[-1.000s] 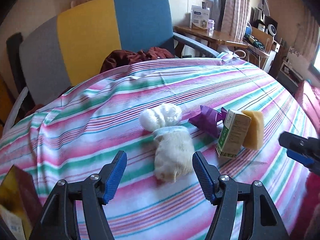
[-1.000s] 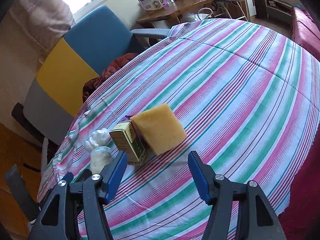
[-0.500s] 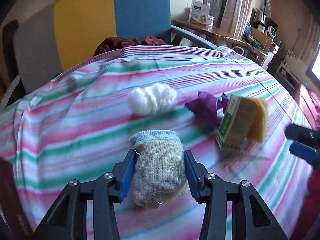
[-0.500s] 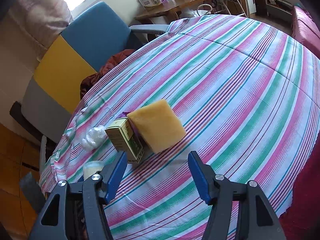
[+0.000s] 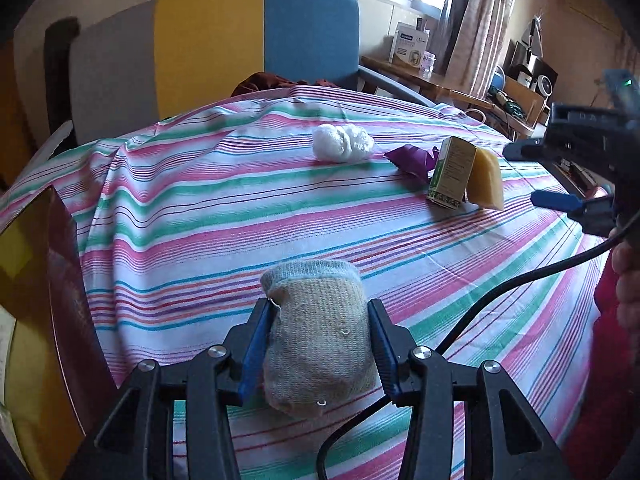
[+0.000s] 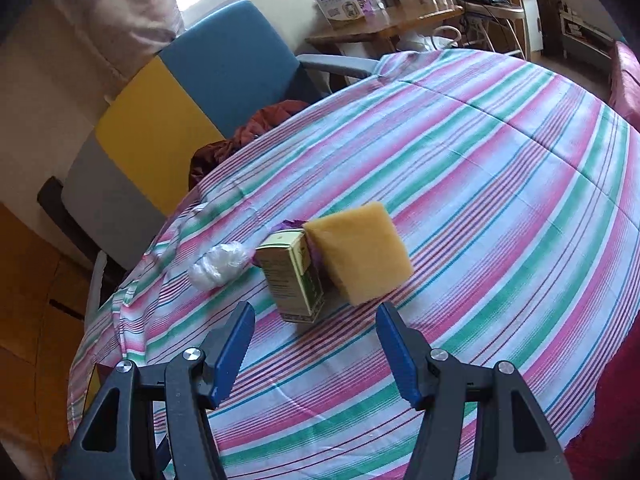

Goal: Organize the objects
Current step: 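Reach past the green box and grasp the yellow sponge with the right gripper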

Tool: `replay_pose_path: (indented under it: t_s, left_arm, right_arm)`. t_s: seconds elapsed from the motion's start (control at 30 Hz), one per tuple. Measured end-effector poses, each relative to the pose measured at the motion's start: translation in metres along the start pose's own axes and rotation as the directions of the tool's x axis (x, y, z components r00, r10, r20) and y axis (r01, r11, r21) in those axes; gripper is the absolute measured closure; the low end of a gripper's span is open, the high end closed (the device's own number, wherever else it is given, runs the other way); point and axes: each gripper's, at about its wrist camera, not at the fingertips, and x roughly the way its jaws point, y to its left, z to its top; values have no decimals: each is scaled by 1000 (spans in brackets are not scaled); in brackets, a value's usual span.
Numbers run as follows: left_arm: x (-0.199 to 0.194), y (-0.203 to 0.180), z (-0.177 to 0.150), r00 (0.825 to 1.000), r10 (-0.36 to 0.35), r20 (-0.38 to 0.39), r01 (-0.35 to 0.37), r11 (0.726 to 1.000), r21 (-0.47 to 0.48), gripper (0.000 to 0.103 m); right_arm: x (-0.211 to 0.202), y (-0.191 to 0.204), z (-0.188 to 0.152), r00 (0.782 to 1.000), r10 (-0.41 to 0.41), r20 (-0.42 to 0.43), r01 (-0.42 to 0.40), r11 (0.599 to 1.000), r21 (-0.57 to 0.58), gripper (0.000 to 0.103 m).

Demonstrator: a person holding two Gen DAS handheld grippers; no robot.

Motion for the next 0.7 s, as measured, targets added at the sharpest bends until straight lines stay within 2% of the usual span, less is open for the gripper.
replay_pose_path:
  t_s: [0.2,0.33,0.47,0.5,0.53,0.57,0.6,0.63,0.67,0.7]
  left_arm:
    - [-1,7,-2,1000,-26,-2,26,1000,-18,55]
    - [-3,10,-4,999,-37,-4,36,999,-36,55]
    - [-6,14,-7,999,-49,-11,48,997,-53,55]
    - [-7,14,-8,999,-49,-12,49,998,-51,55]
    - [-8,15,-8,999,-50,-12,49,998,-50,55]
    - [-9,15,-9,999,-51,-12,51,997,-49,55]
    - [-10,15,-10,999,-53,-12,53,997,-51,54]
    - [-11,16,-10,998,-55,-12,54,997,-57,54]
    - [-11,17,-10,998,-55,-13,54,996,-64,54]
    - [-12,17,-10,998,-55,-15,54,996,-67,55]
  right_arm:
    - [4,34,14,1000,21,-5,-21,992,-122,39]
    - [20,59,38,1000,-4,18,8,976,-219,39]
    - [56,70,49,997,-63,-31,52,960,-276,39]
    - [66,67,48,995,-59,-81,35,963,-268,38]
    - [70,65,45,989,16,-146,-51,969,-240,38]
    - [61,65,41,984,95,-149,-129,963,-236,38]
    - [55,65,37,959,199,-201,-240,949,-205,38]
    - [50,63,33,920,300,-251,-342,929,-144,40]
    - [43,60,29,906,342,-249,-379,917,-120,40]
    - [36,58,25,918,332,-218,-365,921,-135,40]
